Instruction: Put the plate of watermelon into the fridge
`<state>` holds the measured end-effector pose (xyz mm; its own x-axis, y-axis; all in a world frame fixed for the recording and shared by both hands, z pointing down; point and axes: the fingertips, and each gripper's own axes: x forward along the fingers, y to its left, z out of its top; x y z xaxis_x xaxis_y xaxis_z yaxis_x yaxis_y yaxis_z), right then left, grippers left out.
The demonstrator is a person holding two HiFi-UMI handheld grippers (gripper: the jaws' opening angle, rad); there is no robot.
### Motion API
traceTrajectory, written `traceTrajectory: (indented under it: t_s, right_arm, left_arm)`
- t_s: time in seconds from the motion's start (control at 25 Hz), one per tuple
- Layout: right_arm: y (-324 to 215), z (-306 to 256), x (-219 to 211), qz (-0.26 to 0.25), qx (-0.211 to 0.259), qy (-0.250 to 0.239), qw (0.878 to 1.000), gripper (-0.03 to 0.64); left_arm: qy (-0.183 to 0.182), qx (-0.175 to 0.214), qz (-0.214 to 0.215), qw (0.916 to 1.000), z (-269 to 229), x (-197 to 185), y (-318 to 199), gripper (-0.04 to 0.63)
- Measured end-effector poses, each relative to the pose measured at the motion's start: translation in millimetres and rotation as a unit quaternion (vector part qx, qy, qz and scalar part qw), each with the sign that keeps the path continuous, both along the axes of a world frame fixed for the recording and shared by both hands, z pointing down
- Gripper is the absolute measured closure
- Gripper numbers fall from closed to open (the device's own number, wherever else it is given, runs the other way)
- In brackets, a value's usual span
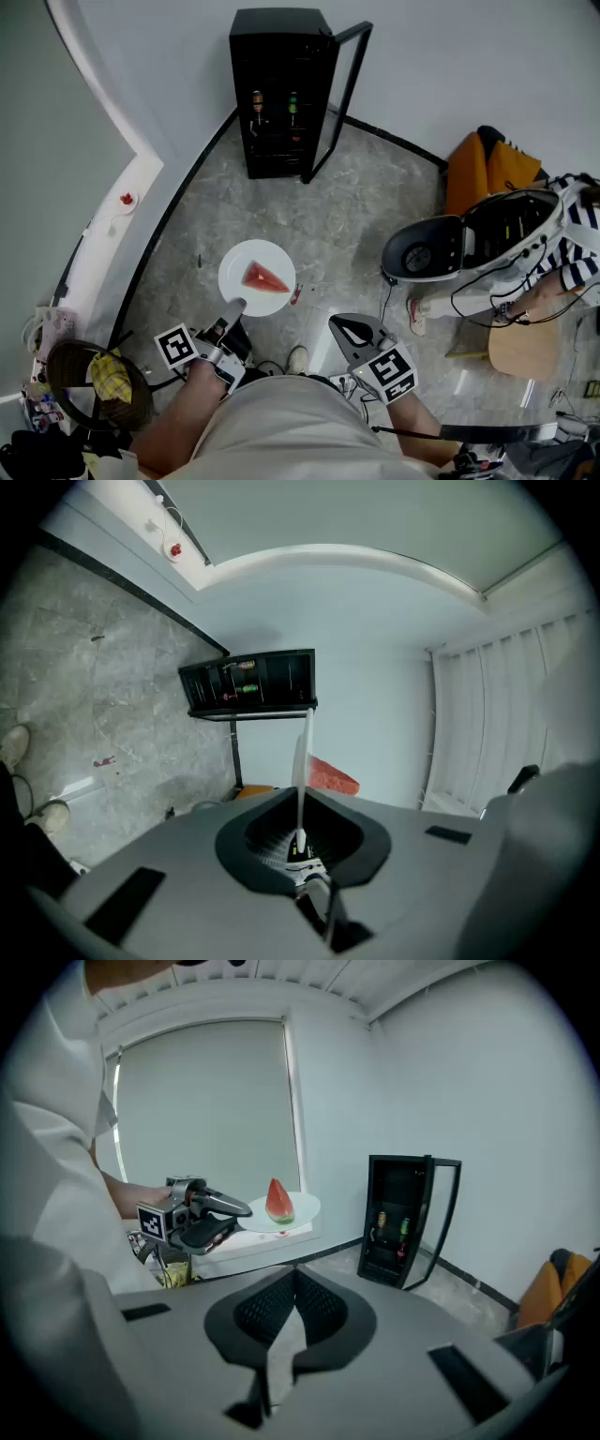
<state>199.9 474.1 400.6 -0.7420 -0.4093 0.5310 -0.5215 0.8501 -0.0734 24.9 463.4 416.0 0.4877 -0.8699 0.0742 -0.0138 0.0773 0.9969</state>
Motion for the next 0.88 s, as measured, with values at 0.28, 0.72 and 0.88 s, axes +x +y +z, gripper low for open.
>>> traceTrajectory:
  t_s: [0.28, 0.72, 0.88]
  right_arm:
    - [-19, -30, -69, -0.022, 0.008, 0.012, 1.0, 0.601]
    - [-10, -29, -156, -0.008, 0.04, -0.011, 0.999, 0.6]
    - [-15, -25, -176, 0.009, 0.047, -0.003, 0.999, 0.595]
  left_arm:
    - [0.01, -0.002, 0.002, 0.9999, -19, -50, -21, 0.571]
    - [-0.002, 0.022, 0.031, 0.9993, -1, -118, -17, 0.571]
    - [-0.005, 0.022, 0.042, 0.9989, 10, -139, -32, 0.571]
